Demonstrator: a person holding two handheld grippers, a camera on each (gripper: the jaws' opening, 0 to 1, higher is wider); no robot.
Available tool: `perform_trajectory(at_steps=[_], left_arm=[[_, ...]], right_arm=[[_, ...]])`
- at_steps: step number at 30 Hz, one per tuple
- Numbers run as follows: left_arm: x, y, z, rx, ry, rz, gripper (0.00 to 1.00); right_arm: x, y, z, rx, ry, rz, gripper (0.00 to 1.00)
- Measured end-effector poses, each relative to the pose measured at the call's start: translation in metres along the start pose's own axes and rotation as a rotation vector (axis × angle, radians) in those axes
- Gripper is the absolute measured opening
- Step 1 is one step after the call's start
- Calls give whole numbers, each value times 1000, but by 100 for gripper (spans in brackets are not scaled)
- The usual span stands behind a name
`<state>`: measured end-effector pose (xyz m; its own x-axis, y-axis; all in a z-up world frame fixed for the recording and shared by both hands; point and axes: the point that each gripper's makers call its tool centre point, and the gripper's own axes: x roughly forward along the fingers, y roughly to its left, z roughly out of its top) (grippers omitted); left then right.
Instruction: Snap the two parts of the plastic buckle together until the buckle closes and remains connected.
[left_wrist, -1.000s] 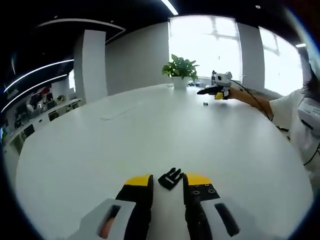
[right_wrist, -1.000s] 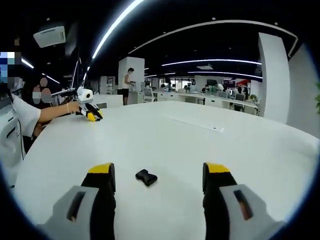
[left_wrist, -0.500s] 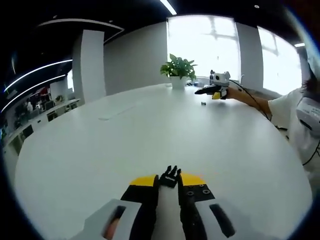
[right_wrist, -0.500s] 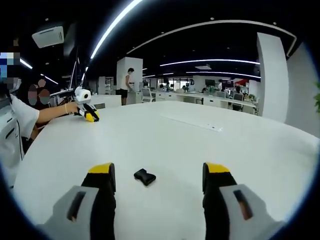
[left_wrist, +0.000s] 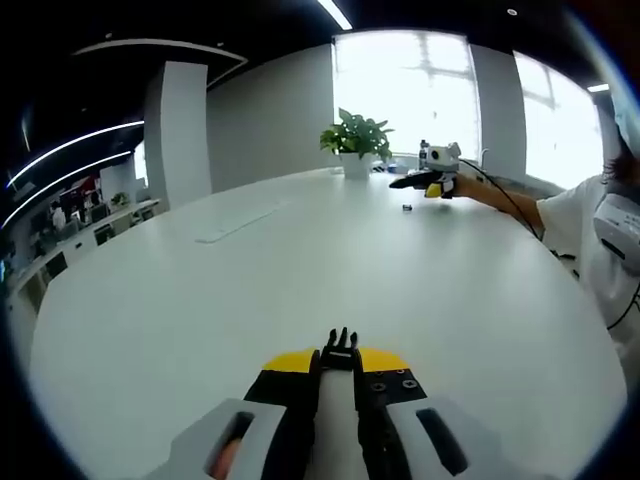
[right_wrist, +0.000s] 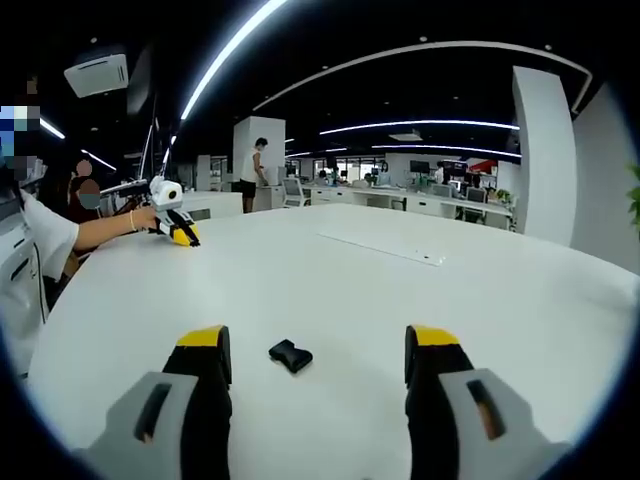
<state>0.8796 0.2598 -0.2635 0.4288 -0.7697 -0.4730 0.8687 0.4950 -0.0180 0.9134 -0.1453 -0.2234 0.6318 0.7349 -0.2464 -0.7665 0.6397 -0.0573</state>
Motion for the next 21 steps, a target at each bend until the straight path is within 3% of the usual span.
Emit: perform_trajectory(at_steps=[8, 21], left_arm=[[-2, -11, 6, -1, -20, -4, 12], [-5, -16, 2, 1, -27, -9, 12]], right_arm=[[0, 4, 0, -14, 5, 16, 72], [1, 11, -9, -34, 41, 70, 72]])
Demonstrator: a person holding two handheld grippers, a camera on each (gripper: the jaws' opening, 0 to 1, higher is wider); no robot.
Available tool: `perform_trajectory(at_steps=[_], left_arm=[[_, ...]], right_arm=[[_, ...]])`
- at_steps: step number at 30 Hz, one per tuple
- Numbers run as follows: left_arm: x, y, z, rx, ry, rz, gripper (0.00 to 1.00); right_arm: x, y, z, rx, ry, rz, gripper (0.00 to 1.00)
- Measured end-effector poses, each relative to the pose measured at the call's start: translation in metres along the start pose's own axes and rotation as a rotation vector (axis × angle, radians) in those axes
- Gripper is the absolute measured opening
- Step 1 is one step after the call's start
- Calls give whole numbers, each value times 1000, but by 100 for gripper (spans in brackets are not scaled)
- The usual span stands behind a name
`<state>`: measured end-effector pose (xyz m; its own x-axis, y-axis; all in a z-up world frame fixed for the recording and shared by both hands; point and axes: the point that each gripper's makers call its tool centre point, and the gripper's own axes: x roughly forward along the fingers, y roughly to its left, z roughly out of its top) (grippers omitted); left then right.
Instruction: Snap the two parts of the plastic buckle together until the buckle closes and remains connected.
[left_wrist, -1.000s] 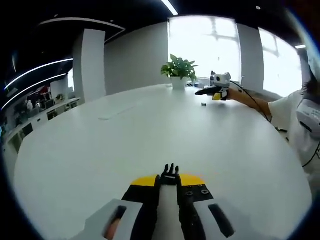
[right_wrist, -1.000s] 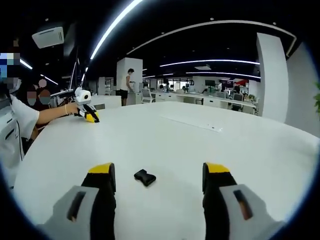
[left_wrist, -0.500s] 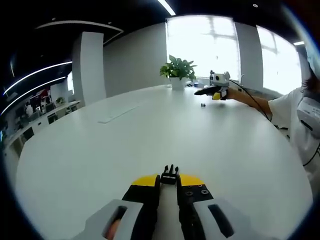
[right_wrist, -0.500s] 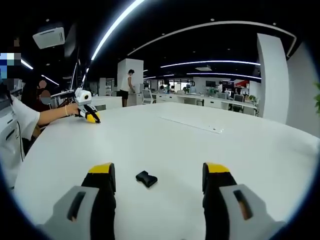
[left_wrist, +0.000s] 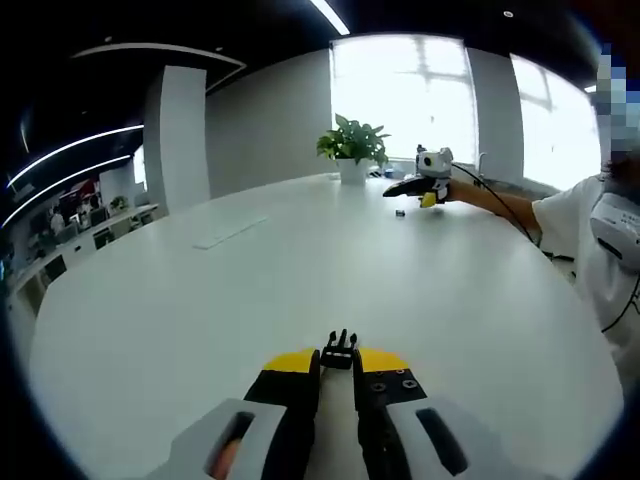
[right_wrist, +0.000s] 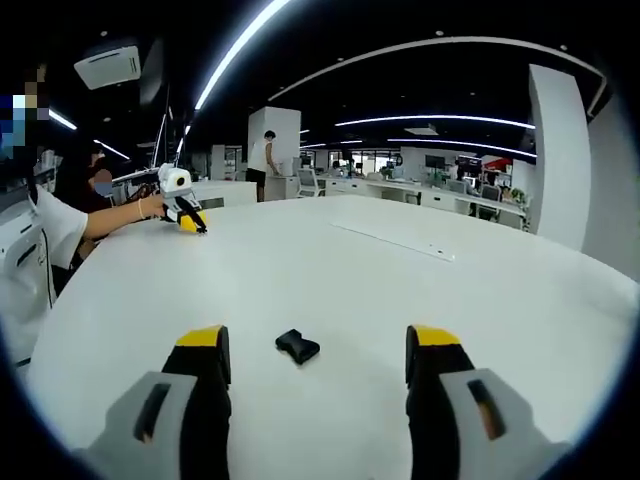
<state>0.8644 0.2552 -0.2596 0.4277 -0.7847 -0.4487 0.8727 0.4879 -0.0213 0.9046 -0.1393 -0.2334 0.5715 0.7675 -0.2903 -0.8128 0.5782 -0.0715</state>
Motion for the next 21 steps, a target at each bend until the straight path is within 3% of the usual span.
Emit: perform_trajectory(at_steps=[6, 12, 21], left_arm=[[-3, -4, 4, -9, -27, -15, 12], [-6, -6, 8, -6, -46, -17, 12], [-5, -9, 5, -3, -45, -14, 12]], right_arm=[[2, 2, 1, -33, -3, 32, 72], [8, 7, -8, -49, 51, 82, 70], [12, 6, -14, -38, 73, 95, 60]])
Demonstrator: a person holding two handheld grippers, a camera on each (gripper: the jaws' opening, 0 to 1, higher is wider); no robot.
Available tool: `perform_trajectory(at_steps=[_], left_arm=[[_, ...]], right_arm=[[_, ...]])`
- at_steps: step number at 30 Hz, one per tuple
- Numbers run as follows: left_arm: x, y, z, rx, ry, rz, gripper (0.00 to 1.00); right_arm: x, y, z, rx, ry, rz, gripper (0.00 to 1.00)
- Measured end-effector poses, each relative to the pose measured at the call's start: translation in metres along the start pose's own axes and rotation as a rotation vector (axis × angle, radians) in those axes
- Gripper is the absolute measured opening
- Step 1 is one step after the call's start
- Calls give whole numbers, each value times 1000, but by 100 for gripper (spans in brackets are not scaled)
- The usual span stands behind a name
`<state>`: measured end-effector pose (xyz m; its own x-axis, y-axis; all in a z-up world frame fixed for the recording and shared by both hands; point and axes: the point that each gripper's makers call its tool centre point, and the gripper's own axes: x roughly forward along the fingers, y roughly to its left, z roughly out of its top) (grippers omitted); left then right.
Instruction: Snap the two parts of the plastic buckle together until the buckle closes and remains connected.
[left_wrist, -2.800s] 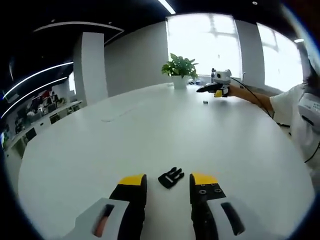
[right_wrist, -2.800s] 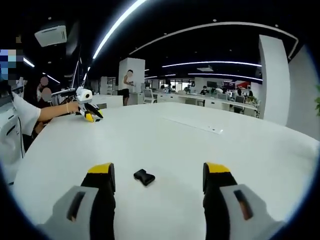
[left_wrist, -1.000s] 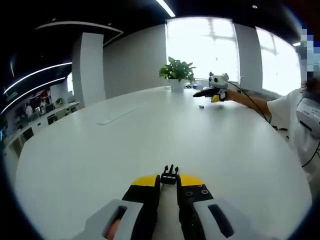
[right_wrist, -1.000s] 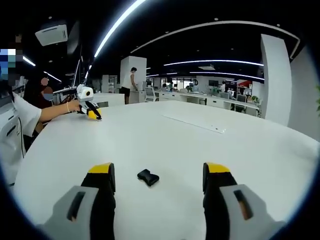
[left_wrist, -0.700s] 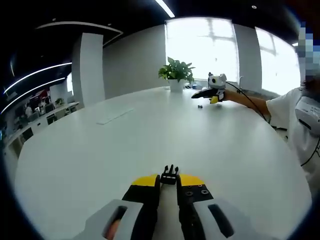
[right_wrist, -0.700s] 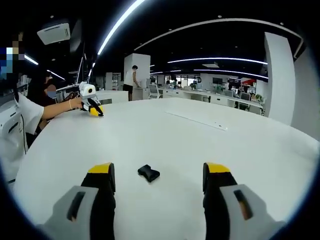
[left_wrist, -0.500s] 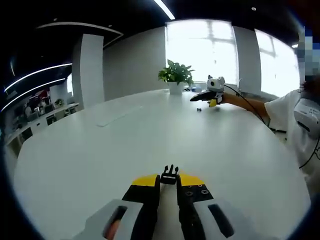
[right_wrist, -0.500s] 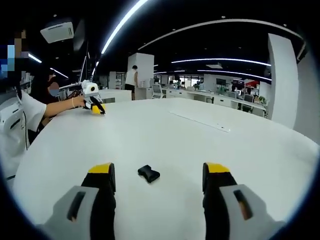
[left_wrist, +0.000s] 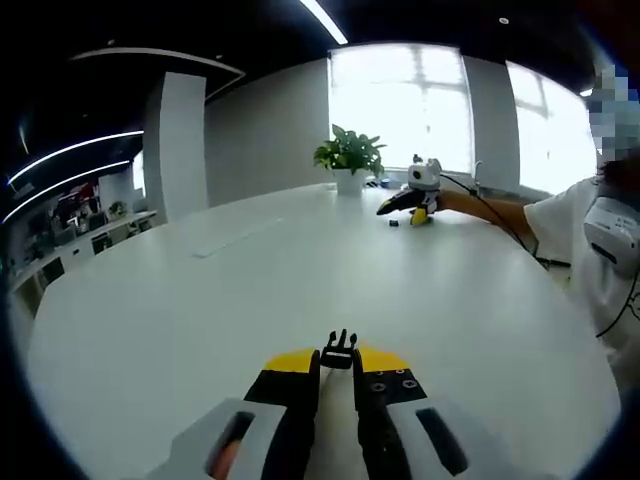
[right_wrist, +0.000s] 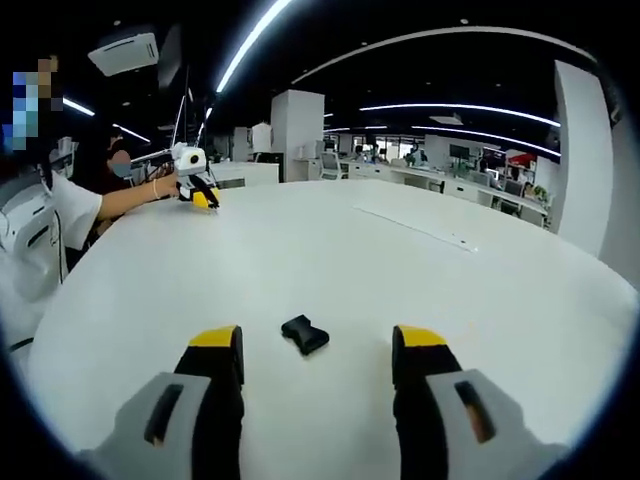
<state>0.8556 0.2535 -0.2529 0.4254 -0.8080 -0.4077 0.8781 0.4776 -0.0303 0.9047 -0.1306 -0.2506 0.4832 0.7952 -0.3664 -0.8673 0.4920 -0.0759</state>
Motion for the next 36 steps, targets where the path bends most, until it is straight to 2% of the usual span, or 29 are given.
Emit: perform_trajectory(at_steps=[14, 20, 30, 36], left_arm=[[1, 0, 0, 11, -1, 2, 13], [2, -1, 1, 16, -2, 3, 12], [2, 0, 3, 22, -2, 8, 12], [2, -4, 3, 17, -12, 1, 12]], right_arm=[[2, -6, -4, 3, 21, -11, 47], [4, -6, -2, -2, 21, -12, 36], [6, -2, -1, -23, 36, 13, 26], [6, 1, -1, -39, 53, 23, 24]])
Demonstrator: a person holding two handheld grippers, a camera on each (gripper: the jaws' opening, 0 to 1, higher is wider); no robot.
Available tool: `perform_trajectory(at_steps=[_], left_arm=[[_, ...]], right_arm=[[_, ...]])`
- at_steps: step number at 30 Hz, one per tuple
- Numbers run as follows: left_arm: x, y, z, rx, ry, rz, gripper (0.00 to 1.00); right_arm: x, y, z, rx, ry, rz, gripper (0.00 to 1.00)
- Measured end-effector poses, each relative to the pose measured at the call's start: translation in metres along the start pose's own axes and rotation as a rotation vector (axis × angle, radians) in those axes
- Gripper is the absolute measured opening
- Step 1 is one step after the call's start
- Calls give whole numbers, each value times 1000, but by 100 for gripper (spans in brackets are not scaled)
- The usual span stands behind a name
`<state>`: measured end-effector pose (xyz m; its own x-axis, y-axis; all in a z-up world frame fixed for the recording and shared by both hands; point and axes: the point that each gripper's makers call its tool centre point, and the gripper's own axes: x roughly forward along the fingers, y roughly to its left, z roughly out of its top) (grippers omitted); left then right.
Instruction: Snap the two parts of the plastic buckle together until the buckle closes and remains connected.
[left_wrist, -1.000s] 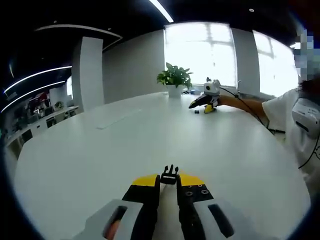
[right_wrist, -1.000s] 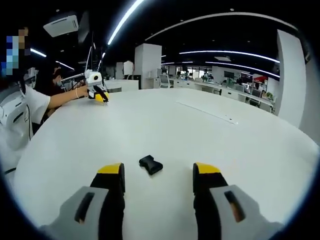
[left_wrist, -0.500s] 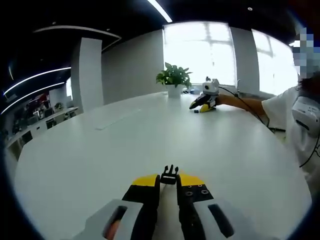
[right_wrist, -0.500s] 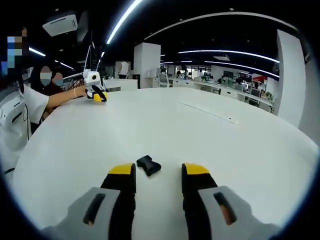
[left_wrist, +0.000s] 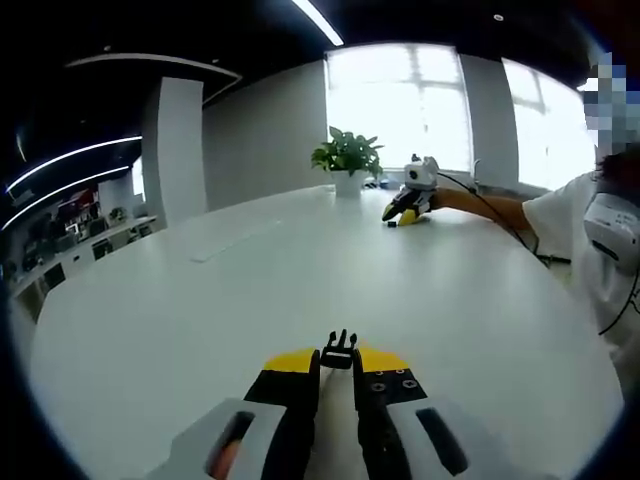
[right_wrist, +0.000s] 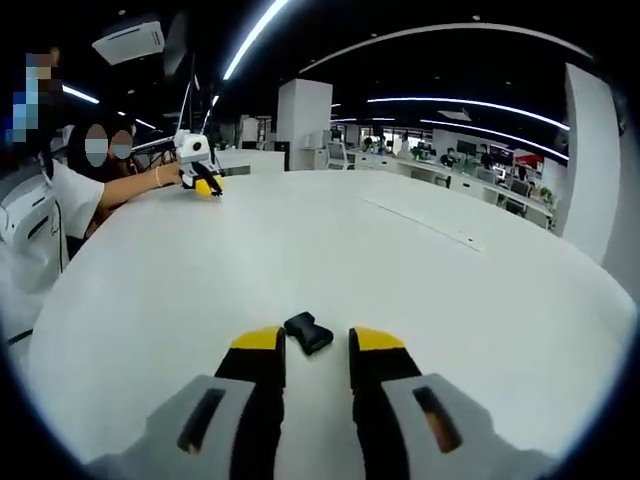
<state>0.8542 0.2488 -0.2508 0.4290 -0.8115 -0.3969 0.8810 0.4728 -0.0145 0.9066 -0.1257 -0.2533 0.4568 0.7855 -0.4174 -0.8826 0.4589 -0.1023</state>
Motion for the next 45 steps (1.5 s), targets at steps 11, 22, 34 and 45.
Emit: perform_trajectory(at_steps=[11, 22, 34, 45], left_arm=[[-1, 0, 0, 2, -6, -3, 12], [-2, -1, 1, 3, -10, 0, 12], [-4, -5, 2, -17, -18, -14, 12], [2, -9, 6, -24, -31, -29, 12]], right_arm=[[0, 10, -1, 3, 14, 27, 15], [0, 11, -1, 23, 7, 31, 13], [2, 21, 11, 57, -36, 58, 13], [11, 32, 17, 66, -54, 89, 13]])
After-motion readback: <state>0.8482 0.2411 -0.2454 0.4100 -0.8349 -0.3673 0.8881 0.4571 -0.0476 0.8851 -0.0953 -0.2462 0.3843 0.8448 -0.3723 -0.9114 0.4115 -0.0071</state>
